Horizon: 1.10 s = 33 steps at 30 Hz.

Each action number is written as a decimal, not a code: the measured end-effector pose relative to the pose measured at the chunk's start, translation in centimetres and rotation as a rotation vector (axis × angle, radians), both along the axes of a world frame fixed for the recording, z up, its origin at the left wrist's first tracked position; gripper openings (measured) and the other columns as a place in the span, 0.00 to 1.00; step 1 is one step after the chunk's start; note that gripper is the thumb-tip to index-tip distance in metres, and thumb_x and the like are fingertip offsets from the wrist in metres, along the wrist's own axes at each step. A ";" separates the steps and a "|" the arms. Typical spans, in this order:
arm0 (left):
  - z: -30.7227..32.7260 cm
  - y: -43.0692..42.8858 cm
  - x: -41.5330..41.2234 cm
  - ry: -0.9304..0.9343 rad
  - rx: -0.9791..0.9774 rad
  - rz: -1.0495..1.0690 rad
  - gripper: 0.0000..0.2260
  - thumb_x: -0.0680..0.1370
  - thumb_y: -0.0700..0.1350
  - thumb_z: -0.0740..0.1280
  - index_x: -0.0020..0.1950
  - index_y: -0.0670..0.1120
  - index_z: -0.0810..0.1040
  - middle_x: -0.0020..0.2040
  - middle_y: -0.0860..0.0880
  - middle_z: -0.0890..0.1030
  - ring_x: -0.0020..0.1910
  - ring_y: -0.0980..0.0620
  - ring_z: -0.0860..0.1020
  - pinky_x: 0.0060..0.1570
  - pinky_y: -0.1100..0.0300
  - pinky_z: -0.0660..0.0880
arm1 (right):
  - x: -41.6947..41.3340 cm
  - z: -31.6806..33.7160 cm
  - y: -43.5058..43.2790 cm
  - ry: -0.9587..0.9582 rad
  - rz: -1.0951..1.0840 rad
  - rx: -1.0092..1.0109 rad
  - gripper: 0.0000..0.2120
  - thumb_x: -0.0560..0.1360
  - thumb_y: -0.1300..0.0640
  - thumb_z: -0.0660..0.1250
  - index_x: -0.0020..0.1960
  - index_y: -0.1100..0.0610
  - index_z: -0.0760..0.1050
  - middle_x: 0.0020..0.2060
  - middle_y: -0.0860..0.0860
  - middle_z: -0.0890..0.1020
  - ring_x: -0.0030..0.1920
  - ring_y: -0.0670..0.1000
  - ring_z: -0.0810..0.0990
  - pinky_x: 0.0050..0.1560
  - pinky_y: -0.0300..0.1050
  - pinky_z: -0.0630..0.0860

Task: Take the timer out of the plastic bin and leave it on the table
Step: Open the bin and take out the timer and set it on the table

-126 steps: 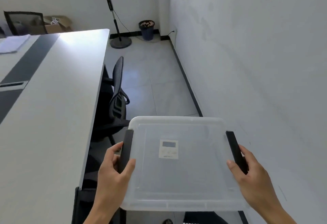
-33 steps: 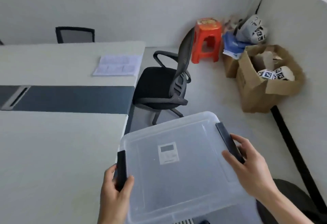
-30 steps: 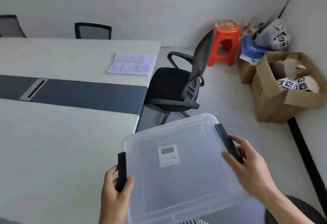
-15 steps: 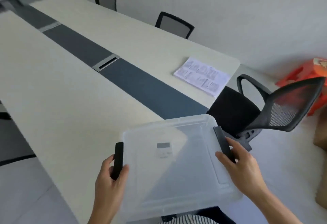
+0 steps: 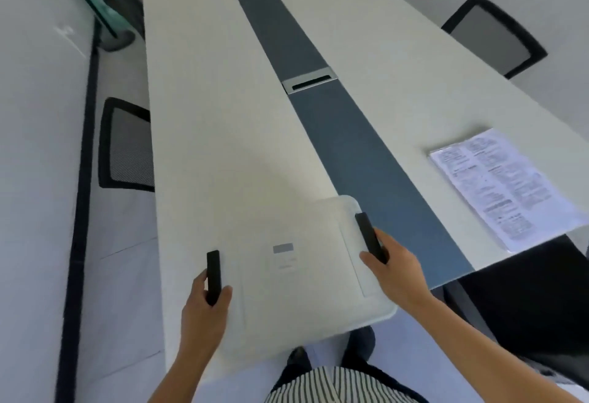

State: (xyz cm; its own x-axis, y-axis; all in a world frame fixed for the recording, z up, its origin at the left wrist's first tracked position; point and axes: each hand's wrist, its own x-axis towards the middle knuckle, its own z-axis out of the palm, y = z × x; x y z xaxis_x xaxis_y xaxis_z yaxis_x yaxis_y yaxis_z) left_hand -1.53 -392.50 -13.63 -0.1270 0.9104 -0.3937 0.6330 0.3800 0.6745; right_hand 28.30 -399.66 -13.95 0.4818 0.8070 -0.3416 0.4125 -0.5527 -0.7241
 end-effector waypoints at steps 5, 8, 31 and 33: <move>-1.2 0.5 0.3 0.038 -0.043 0.050 0.24 0.77 0.49 0.64 0.72 0.49 0.64 0.43 0.45 0.78 0.39 0.46 0.78 0.33 0.56 0.72 | 0.5 -1.6 2.0 0.031 0.078 -0.042 0.23 0.75 0.51 0.65 0.70 0.51 0.67 0.48 0.51 0.80 0.43 0.51 0.78 0.38 0.41 0.73; -1.2 1.0 0.0 0.035 -0.071 0.017 0.24 0.78 0.49 0.63 0.73 0.50 0.63 0.42 0.45 0.78 0.37 0.47 0.77 0.32 0.58 0.71 | 0.8 -2.3 2.0 0.045 0.110 -0.044 0.26 0.76 0.50 0.64 0.72 0.50 0.63 0.48 0.45 0.78 0.45 0.50 0.77 0.44 0.42 0.71; -1.6 1.5 -2.6 0.170 0.015 -0.094 0.08 0.75 0.50 0.67 0.48 0.46 0.79 0.67 0.46 0.73 0.63 0.47 0.73 0.57 0.55 0.70 | 0.8 -0.6 -0.2 0.052 -0.016 -0.160 0.15 0.78 0.49 0.60 0.60 0.54 0.78 0.54 0.47 0.81 0.57 0.51 0.78 0.57 0.48 0.74; -1.2 1.4 -2.5 0.161 0.045 -0.070 0.07 0.76 0.48 0.67 0.48 0.46 0.79 0.66 0.47 0.74 0.63 0.47 0.73 0.56 0.56 0.69 | -0.8 0.5 -0.4 -0.002 0.043 -0.218 0.17 0.77 0.48 0.61 0.59 0.57 0.78 0.56 0.52 0.80 0.55 0.55 0.79 0.56 0.52 0.75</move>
State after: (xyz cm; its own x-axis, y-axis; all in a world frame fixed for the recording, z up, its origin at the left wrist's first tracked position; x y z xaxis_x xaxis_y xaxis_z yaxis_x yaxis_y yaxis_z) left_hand -4.04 -391.11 -14.83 -0.1212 0.9353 -0.3324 0.7579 0.3035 0.5774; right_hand 27.50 -400.05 -13.43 0.4496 0.7339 -0.5092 0.4404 -0.6780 -0.5885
